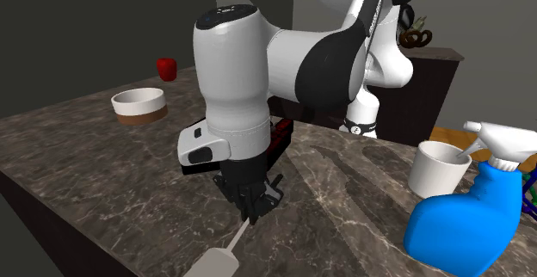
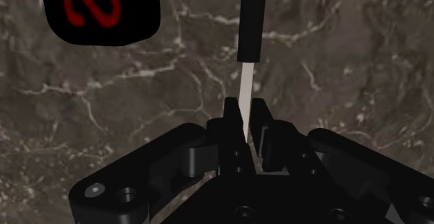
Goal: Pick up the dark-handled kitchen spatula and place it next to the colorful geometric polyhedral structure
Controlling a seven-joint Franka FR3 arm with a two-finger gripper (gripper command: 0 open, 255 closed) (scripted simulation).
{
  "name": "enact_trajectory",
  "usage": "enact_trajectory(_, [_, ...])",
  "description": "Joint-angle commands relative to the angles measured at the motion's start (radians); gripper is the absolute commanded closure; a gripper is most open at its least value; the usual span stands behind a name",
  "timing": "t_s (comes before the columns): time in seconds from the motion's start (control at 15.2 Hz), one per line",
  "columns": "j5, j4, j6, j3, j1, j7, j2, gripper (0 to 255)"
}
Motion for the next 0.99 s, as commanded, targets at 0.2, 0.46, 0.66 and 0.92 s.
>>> enact_trajectory(0.2, [-0.001, 0.005, -0.011, 0.000, 0.000, 0.000, -0.006, 255])
enact_trajectory(0.46, [-0.002, 0.029, -0.056, -0.001, 0.001, 0.001, -0.027, 255])
enact_trajectory(0.66, [-0.004, 0.049, -0.090, -0.002, 0.001, 0.002, -0.042, 255])
enact_trajectory(0.92, [-0.005, 0.079, -0.137, -0.002, 0.001, 0.002, -0.058, 255])
